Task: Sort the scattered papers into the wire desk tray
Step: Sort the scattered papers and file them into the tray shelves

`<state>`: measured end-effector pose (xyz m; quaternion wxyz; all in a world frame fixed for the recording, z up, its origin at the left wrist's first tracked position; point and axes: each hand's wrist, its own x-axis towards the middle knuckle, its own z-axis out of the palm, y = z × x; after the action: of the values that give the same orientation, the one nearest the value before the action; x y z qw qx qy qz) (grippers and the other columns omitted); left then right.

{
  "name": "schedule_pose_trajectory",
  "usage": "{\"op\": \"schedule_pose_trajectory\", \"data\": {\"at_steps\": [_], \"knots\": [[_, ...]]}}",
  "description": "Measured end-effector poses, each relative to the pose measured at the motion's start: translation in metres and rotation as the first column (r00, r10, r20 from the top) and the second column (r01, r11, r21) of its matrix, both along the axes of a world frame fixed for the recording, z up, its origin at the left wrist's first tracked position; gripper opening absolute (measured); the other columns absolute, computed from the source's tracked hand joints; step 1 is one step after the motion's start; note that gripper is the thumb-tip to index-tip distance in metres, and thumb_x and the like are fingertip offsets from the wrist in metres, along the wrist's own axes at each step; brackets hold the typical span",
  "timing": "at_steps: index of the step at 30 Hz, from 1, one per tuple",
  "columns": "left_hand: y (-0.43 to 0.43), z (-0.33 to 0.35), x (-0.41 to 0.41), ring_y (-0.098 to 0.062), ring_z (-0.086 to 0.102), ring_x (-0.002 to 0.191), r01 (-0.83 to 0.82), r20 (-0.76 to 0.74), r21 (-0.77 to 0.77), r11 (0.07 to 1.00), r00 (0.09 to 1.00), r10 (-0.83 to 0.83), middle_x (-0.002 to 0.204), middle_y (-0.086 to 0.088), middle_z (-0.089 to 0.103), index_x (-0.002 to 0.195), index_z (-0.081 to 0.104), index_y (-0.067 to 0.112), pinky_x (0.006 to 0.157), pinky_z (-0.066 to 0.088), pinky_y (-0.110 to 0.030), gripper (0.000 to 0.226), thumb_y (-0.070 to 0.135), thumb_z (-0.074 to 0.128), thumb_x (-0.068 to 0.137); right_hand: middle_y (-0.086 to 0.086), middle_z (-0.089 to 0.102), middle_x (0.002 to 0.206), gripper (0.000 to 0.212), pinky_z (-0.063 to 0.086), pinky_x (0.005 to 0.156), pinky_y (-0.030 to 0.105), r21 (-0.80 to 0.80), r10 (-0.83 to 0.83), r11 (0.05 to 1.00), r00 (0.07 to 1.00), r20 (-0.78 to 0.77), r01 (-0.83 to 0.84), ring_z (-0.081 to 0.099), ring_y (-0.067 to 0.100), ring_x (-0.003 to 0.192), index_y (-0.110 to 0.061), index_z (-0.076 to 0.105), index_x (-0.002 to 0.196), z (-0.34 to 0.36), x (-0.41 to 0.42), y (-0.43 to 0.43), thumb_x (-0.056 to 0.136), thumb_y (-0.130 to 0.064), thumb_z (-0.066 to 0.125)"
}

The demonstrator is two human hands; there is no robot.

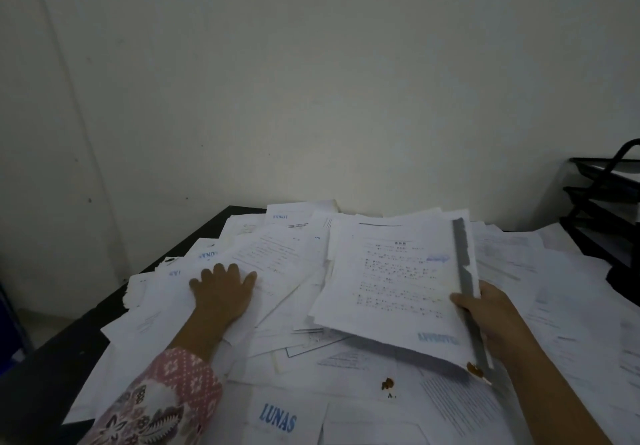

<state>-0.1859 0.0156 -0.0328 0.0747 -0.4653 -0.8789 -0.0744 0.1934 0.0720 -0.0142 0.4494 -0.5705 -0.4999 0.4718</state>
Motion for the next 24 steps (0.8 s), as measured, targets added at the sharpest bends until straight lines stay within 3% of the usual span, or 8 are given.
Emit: {"op": "schedule_pose_trajectory", "data": {"at_steps": [3, 6, 10, 14, 18, 20, 24], "knots": [[-0.001, 0.006, -0.005, -0.024, 0.049, 0.111, 0.047, -0.043, 0.051, 0.998, 0.998, -0.045, 0.12, -0.007, 0.054, 0.115, 0.052, 0.012, 0.096, 0.037, -0.039, 0.042, 0.041, 0.027, 0.099, 0.017, 0.059, 0.122, 0.039, 0.045, 0.083, 0.036, 0.006, -0.012, 1.0, 0.998, -0.054, 0.012, 0.056, 0.027, 0.096, -0.001, 0.05, 0.13, 0.001, -0.002, -0.003, 0.091, -0.002, 0.055], [0.002, 0.011, -0.024, -0.028, 0.043, 0.12, 0.01, 0.116, 0.132, 0.991, 0.993, -0.026, 0.129, -0.012, 0.048, 0.125, 0.049, 0.01, 0.1, 0.035, -0.041, 0.039, 0.034, 0.04, 0.097, 0.015, 0.061, 0.117, 0.037, 0.046, 0.083, 0.036, 0.02, 0.013, 1.0, 0.997, -0.072, -0.012, 0.058, 0.027, 0.093, -0.003, 0.052, 0.128, 0.0, -0.006, -0.007, 0.091, -0.002, 0.055], [0.004, 0.011, -0.046, -0.031, 0.036, 0.131, -0.091, 0.21, 0.012, 0.996, 0.974, 0.086, 0.141, -0.013, 0.039, 0.138, 0.037, 0.009, 0.105, 0.032, -0.043, 0.075, 0.061, 0.047, 0.086, 0.014, 0.063, 0.113, 0.035, 0.049, 0.084, 0.039, 0.019, 0.033, 0.999, 0.998, -0.06, -0.032, 0.06, 0.03, 0.095, -0.004, 0.054, 0.126, -0.002, -0.014, -0.009, 0.091, -0.004, 0.056], [0.005, 0.018, -0.061, -0.027, 0.046, 0.122, -0.044, 0.194, -0.011, 0.999, 0.98, 0.045, 0.133, -0.01, 0.049, 0.132, 0.047, 0.011, 0.096, 0.041, -0.037, 0.077, 0.068, 0.052, 0.079, 0.015, 0.063, 0.113, 0.035, 0.05, 0.081, 0.039, 0.031, 0.036, 0.999, 0.998, -0.048, -0.035, 0.061, 0.031, 0.095, -0.006, 0.052, 0.126, -0.002, -0.019, -0.008, 0.092, -0.006, 0.056], [0.0, 0.031, -0.062, -0.023, 0.05, 0.118, 0.036, 0.267, 0.006, 0.999, 0.963, -0.036, 0.131, -0.007, 0.052, 0.129, 0.048, 0.01, 0.093, 0.042, -0.032, 0.053, 0.039, 0.061, 0.087, 0.014, 0.063, 0.112, 0.034, 0.05, 0.081, 0.038, 0.037, 0.035, 0.999, 0.998, -0.054, -0.033, 0.061, 0.031, 0.094, -0.005, 0.053, 0.126, -0.003, -0.02, -0.008, 0.092, -0.006, 0.056], [-0.002, 0.035, -0.057, -0.026, 0.052, 0.114, 0.084, 0.297, 0.07, 0.994, 0.95, -0.102, 0.127, -0.012, 0.054, 0.125, 0.05, 0.006, 0.089, 0.042, -0.031, 0.038, 0.02, 0.056, 0.09, 0.015, 0.063, 0.113, 0.034, 0.05, 0.082, 0.04, 0.038, 0.036, 0.999, 0.998, -0.054, -0.034, 0.061, 0.031, 0.095, -0.005, 0.053, 0.126, -0.003, -0.02, -0.008, 0.092, -0.006, 0.055], [-0.011, 0.046, -0.033, -0.024, 0.048, 0.112, 0.148, 0.509, 0.192, 0.97, 0.83, -0.227, 0.133, -0.012, 0.049, 0.132, 0.043, 0.008, 0.087, 0.036, -0.028, 0.039, 0.01, 0.049, 0.094, 0.013, 0.064, 0.109, 0.032, 0.049, 0.084, 0.039, 0.033, 0.057, 0.998, 0.994, -0.094, -0.054, 0.061, 0.03, 0.094, -0.005, 0.054, 0.124, 0.001, -0.023, -0.011, 0.092, -0.003, 0.054]]}}
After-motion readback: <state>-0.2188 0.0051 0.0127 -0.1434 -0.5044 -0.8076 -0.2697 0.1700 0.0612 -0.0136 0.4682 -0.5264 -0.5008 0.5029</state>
